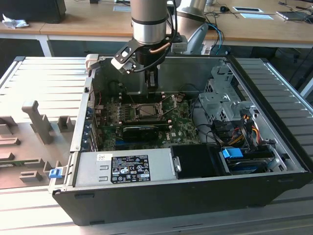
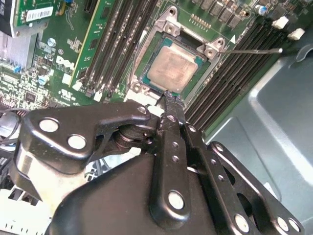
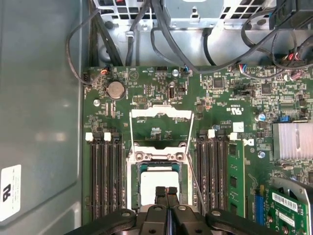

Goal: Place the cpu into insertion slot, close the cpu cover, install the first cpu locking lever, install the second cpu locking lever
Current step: 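Close the cpu cover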

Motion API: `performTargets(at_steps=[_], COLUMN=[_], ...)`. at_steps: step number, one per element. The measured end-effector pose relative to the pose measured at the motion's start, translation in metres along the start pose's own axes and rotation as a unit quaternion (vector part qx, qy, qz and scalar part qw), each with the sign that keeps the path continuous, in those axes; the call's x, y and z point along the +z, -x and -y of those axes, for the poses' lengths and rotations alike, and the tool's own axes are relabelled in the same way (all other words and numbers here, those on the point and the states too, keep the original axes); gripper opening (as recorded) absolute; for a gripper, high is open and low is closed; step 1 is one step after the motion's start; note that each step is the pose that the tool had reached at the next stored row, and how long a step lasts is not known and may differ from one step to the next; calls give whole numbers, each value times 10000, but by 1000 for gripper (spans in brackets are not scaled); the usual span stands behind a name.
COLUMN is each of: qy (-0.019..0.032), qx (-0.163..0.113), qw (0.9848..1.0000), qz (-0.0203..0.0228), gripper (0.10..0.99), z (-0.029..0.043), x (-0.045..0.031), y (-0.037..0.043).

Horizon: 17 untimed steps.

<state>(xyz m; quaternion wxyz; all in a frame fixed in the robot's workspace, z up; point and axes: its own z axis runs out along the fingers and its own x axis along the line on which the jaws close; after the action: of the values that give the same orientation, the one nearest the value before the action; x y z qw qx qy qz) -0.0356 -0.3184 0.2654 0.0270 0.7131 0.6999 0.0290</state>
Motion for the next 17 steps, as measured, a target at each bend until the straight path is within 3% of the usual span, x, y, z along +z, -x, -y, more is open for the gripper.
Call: performTargets(at_steps=[11,17], qy=[-5,-10], qx=[0,0], qw=[10000,10000], qz=[1,0], gripper=[106,106], z=[-230,-411], x=[8,21], y=[-4,-7])
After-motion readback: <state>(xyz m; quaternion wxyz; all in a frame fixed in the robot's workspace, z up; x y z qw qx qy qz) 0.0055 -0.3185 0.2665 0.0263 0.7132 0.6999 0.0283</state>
